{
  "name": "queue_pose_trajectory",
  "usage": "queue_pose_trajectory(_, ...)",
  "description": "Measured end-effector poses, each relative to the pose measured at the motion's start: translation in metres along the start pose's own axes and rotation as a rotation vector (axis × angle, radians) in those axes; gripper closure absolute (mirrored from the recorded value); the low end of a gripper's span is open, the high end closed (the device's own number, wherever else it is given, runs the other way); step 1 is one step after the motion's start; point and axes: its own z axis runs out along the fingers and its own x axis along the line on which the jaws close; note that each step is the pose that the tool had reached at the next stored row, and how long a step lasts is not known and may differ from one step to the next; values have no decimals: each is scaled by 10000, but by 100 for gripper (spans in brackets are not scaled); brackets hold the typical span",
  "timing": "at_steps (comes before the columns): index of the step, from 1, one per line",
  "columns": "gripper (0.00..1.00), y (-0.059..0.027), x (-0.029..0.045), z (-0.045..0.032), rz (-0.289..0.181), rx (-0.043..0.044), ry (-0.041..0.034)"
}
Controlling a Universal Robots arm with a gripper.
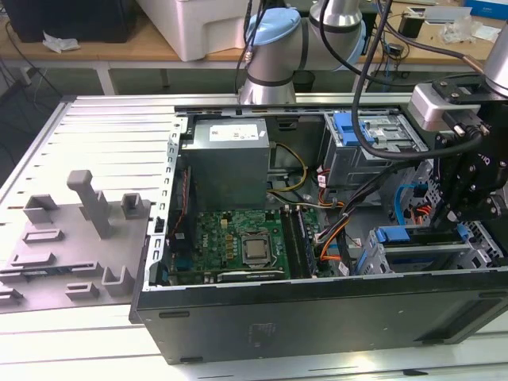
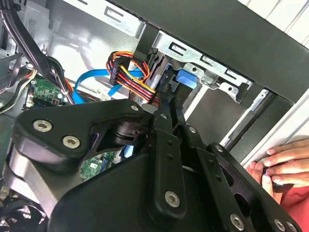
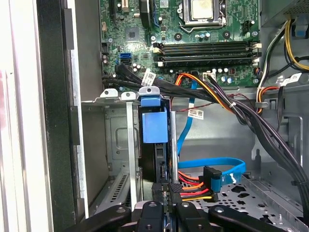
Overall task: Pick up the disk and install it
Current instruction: 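Insert the first disk wire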
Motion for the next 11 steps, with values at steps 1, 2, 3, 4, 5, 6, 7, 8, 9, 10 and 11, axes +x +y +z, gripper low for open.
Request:
queue_pose_trajectory(1,84,0,0,0,0,0,0)
queue_pose_trajectory(2,84,-1,0,1,1,0,0)
queue_pose_trajectory(3,84,-3,0,1,-1,0,0)
queue_pose_trajectory(4,84,-3,0,1,0,0,0)
queue_pose_trajectory(5,84,-4,0,2,0,0,0)
queue_pose_trajectory(6,84,-5,0,2,0,0,0)
queue_pose_trajectory(7,84,-5,0,2,-1,0,1)
queue_pose_trajectory(8,84,-5,0,3,-1,0,1)
queue_pose_trajectory(9,84,-5,0,4,0,0,0)
queue_pose_trajectory(10,84,-5,0,4,-1,0,0)
queue_pose_trajectory(11,84,-5,0,6,-1,0,0)
